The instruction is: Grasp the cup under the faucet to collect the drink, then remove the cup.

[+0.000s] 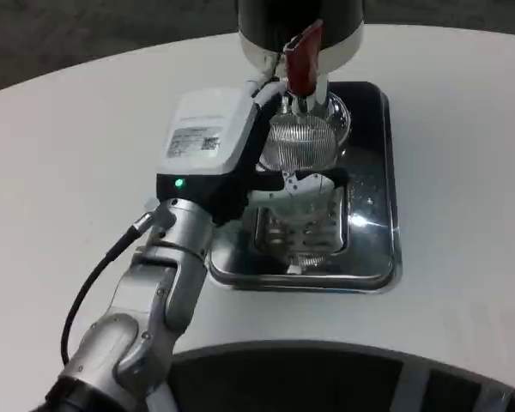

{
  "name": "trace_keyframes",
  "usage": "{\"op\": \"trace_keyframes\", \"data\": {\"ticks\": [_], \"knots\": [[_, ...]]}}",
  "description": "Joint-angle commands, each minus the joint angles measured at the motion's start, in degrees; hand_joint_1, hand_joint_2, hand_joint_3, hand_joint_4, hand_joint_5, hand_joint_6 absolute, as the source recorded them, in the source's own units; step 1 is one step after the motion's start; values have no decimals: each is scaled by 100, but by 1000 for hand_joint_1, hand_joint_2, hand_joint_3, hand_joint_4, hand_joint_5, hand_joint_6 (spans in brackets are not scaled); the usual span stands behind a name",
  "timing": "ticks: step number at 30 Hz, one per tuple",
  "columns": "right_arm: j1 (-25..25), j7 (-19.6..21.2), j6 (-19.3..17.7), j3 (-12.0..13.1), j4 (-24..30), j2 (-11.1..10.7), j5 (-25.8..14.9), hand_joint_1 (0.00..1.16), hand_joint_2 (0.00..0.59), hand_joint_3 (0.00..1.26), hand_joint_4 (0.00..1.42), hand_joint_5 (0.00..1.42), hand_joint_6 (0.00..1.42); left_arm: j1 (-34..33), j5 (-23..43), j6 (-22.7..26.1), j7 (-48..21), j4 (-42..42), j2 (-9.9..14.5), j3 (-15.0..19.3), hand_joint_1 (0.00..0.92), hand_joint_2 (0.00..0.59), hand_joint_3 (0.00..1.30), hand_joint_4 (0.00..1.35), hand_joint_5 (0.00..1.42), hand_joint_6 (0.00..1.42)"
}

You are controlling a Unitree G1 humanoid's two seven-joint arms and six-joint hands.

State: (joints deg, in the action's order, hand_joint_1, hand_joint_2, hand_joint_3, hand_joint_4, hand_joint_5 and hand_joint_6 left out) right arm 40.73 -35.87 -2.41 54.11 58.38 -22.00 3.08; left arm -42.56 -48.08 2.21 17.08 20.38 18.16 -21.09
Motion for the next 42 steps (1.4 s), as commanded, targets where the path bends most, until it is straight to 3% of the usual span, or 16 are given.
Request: {"op": "trace_keyframes", "data": {"ticks": [1,12,22,30,39,42], "knots": [[14,83,23,-60,-37,-28,10,461,466,63,0,0,0,104,-80,3,89,-118,149,71,208,59,299,105,386,793],[-39,124,151,-153,-32,-95,39,461,466,72,0,0,0,234,6,-50,-8,-409,238,125,183,57,295,90,369,771],[-154,188,289,-307,-1,-141,115,461,466,73,0,0,0,804,217,-153,-271,-1373,438,488,168,55,295,97,378,771],[-374,224,465,-495,3,-209,150,461,466,94,0,0,0,1725,550,-231,-719,-2935,658,1118,160,57,295,92,382,771],[-560,276,654,-758,37,-265,262,461,466,110,0,0,0,2330,1304,-486,-1282,-4260,702,1887,93,49,338,257,433,771],[-594,283,701,-839,65,-278,310,461,466,112,0,0,0,2288,1990,-627,-1574,-4435,676,2161,41,53,374,317,435,616]]}}
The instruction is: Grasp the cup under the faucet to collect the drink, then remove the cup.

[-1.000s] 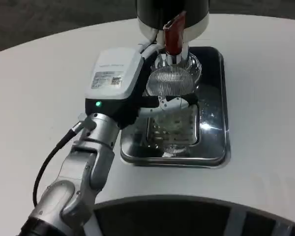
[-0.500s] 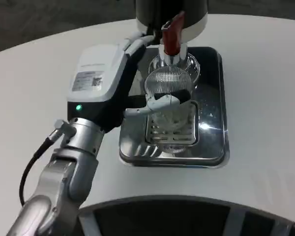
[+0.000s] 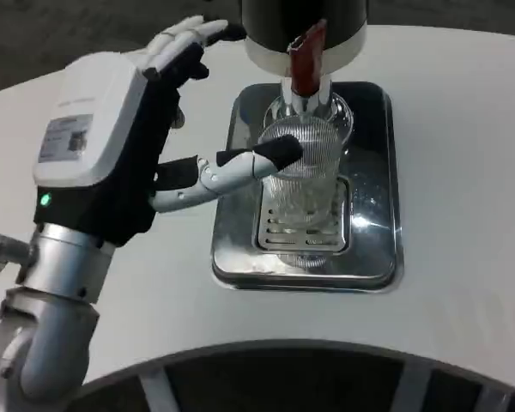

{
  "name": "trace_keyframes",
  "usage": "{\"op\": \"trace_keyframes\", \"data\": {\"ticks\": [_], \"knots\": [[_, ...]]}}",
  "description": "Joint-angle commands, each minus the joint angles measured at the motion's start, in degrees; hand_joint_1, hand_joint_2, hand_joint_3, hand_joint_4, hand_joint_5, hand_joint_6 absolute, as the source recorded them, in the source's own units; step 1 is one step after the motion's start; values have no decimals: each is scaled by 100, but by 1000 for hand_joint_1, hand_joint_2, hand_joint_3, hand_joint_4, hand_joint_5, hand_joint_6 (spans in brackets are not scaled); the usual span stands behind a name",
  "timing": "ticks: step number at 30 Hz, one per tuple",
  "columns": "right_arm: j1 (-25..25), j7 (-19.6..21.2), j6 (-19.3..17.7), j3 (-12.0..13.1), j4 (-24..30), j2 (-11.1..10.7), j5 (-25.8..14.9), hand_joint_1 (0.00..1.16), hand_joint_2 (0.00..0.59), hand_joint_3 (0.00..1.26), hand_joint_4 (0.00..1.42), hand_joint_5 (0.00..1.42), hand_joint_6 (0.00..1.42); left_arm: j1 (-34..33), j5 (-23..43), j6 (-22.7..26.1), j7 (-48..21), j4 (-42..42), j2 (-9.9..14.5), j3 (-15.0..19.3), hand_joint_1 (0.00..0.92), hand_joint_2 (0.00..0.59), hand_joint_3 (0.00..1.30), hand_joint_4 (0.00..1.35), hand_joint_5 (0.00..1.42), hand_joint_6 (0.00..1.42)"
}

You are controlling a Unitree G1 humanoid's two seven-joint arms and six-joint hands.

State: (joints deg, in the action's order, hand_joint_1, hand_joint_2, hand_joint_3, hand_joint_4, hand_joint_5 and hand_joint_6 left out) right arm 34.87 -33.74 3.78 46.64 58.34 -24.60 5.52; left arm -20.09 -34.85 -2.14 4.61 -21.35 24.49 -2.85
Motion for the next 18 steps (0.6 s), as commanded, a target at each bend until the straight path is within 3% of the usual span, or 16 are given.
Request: {"op": "trace_keyframes", "data": {"ticks": [1,9,18], "knots": [[-26,70,107,-130,84,-24,84,461,466,113,0,0,0,-22,987,-221,-461,-289,19,426,24,58,380,320,423,554],[-180,77,225,-366,165,-75,207,461,466,117,0,0,0,-986,3052,116,-1566,-91,-34,758,0,69,293,301,375,424],[-219,104,141,-480,166,-72,243,461,466,123,0,0,0,-2251,4304,766,-2479,581,-69,663,0,76,209,164,281,332]]}}
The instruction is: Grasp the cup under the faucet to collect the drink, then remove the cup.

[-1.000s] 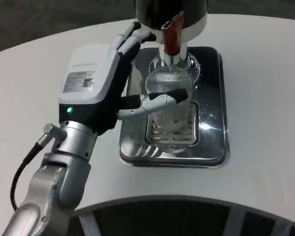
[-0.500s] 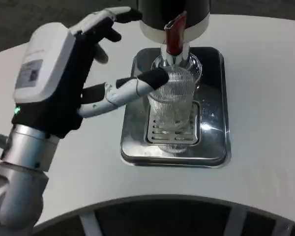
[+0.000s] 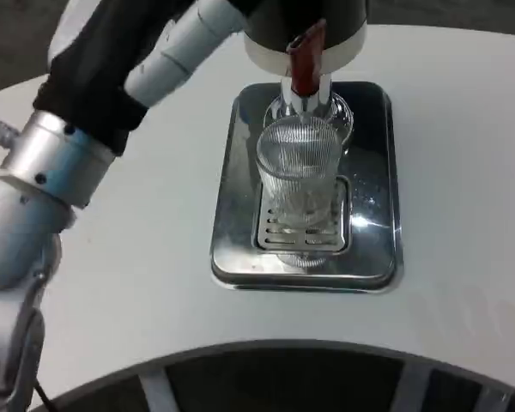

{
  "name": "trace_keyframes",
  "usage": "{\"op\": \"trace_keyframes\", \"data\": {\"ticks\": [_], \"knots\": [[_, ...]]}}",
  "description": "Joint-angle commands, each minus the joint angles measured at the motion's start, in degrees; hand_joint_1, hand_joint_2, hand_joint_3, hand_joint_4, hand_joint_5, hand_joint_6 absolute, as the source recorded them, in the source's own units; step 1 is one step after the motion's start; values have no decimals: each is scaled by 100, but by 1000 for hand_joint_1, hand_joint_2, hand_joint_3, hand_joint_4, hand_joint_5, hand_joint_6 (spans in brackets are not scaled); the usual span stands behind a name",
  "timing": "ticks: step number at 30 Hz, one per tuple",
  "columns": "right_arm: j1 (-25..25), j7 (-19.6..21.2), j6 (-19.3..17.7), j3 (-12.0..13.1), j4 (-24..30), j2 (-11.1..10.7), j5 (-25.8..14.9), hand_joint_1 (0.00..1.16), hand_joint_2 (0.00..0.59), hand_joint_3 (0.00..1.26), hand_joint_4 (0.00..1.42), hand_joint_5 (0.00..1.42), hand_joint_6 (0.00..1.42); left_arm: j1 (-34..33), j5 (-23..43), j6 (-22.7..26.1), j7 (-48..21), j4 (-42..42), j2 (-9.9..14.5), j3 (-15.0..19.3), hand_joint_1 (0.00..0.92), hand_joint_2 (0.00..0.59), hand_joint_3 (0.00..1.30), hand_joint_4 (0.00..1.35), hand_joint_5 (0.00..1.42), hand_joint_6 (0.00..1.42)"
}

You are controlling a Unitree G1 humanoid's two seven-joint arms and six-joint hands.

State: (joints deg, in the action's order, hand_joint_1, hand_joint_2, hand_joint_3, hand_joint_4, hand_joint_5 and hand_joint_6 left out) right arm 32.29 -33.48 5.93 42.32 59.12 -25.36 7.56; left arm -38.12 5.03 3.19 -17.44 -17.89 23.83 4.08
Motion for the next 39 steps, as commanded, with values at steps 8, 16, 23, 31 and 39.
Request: {"op": "trace_keyframes", "data": {"ticks": [8,16,23,31,39], "knots": [[122,117,-182,27,88,73,-14,461,466,124,0,0,0,-1283,617,726,-790,1047,-140,-305,0,86,158,99,219,272],[292,127,-237,214,88,171,-123,461,466,124,0,0,0,-1459,540,806,-1053,1731,-217,-479,0,89,147,77,200,257],[389,113,-274,325,88,241,-203,461,466,124,0,0,0,-1388,444,805,-1152,2005,-208,-580,0,89,136,68,184,254],[396,138,-255,278,88,271,-333,461,466,124,0,0,0,-1184,349,896,-1402,2070,-90,-684,0,91,134,68,182,254],[274,196,-200,138,88,209,-384,461,466,124,0,0,0,-995,282,896,-1658,2113,77,-723,0,88,134,68,184,254]]}}
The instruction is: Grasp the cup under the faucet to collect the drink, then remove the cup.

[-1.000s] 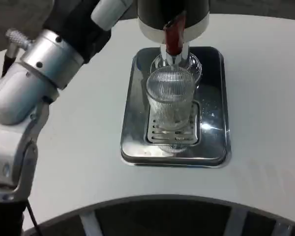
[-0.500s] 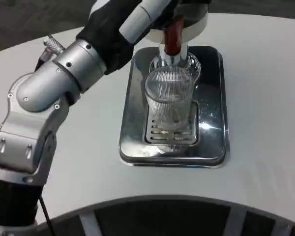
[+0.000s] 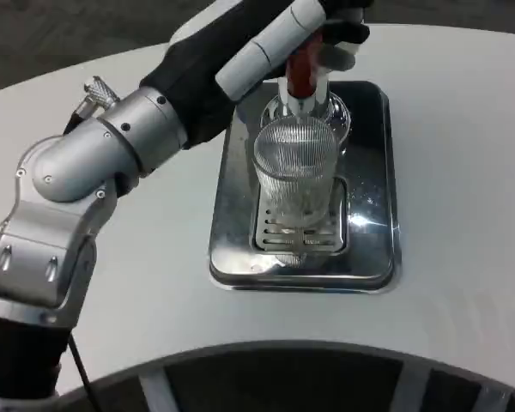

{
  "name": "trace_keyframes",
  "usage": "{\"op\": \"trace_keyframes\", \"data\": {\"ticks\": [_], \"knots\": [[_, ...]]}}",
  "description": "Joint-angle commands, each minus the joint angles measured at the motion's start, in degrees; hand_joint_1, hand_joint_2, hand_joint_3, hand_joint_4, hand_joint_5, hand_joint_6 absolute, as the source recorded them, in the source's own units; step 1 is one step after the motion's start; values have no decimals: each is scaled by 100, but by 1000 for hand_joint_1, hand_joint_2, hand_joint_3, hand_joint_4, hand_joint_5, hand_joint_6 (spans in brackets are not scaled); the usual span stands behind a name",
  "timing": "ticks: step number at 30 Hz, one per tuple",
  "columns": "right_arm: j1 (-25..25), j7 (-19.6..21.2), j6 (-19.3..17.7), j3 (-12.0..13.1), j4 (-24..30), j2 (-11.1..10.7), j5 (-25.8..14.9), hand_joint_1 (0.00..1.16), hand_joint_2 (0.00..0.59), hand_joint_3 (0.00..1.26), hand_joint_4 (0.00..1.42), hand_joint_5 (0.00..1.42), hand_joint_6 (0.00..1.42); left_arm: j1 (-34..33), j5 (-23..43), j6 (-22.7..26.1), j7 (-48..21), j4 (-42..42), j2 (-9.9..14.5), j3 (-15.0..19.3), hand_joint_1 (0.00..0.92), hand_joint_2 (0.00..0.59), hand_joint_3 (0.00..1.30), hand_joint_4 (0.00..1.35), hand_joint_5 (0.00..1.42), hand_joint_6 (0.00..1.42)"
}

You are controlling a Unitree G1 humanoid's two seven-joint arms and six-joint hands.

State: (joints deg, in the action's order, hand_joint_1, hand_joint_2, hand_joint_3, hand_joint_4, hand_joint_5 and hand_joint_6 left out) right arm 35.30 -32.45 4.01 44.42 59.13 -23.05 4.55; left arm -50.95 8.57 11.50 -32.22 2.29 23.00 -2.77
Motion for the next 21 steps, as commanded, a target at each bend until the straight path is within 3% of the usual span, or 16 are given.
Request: {"op": "trace_keyframes", "data": {"ticks": [1,10,14,21], "knots": [[-40,102,-9,-92,87,-25,-77,461,466,124,0,0,0,306,-79,52,-181,97,179,-34,0,88,134,68,185,255],[-78,206,-165,-363,87,-39,74,461,466,129,0,0,0,413,-158,-70,-91,163,245,-3,0,91,135,67,191,259],[-67,307,-493,-677,87,-18,251,461,466,132,0,0,0,392,-208,-164,-34,222,197,-40,0,92,134,67,191,259],[-8,445,-865,-982,87,56,395,461,466,126,0,0,0,367,-238,-290,21,351,147,-69,0,92,134,67,187,259]]}}
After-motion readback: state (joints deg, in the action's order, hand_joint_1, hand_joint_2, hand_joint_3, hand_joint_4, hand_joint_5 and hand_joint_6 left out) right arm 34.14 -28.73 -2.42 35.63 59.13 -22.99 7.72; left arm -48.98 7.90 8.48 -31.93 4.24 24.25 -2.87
